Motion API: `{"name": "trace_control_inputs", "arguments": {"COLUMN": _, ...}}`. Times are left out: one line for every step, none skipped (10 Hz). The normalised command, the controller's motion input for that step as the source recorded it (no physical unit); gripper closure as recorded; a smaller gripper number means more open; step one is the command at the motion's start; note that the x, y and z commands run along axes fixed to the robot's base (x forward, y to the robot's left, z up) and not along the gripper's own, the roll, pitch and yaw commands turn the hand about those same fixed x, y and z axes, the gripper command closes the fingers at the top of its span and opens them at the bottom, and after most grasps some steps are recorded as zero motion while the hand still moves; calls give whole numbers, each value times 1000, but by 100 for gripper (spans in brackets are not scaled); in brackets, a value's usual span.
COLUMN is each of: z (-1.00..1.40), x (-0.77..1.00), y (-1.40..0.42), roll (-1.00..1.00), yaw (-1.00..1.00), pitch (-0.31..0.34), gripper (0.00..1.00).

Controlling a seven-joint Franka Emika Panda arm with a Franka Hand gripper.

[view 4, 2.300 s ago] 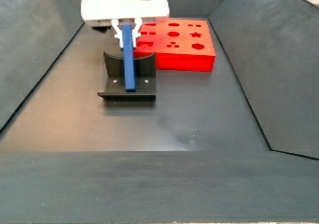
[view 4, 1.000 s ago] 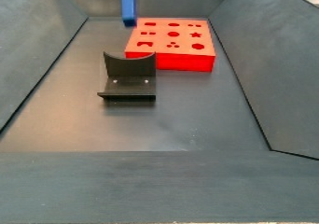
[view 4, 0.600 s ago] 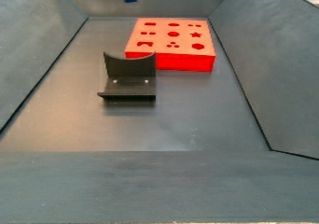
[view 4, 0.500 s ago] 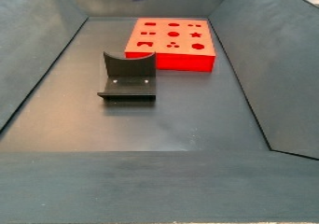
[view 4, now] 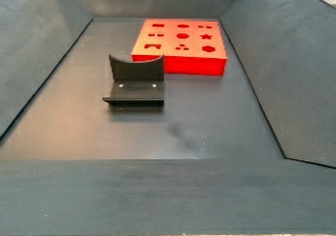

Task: Pick up the rectangle object. Move up. Place the rectangle object on the fixture. Regrasp the rectangle object. Move to above the board. Insert the rectangle object.
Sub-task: Move to above the board.

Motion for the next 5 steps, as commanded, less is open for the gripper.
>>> {"name": "trace_control_inputs", "arguments": {"z": 165, "x": -498, "y": -675, "roll": -1000, "yaw": -44, "pitch": -49, "gripper": 100}}
{"name": "trace_control_inputs", "arguments": {"z": 117, "x": -375, "y": -481, "roll": -1000, "yaw": -47, "pitch": -59, "gripper": 100}}
{"name": "trace_control_inputs", "arguments": {"z": 45, "x": -204, "y": -206, "roll": -843, "yaw": -33, "pitch": -50, "gripper": 100}}
{"name": "trace_control_inputs", "arguments": {"z": 34, "x": -133, "y": -116, "roll": -622, "yaw": -28, "pitch": -39, "gripper": 100}}
{"name": "trace_control_inputs", "arguments": {"z": 11, "x": -80, "y": -58, "roll": -374, "yaw": -14, "pitch": -29, "gripper": 100}}
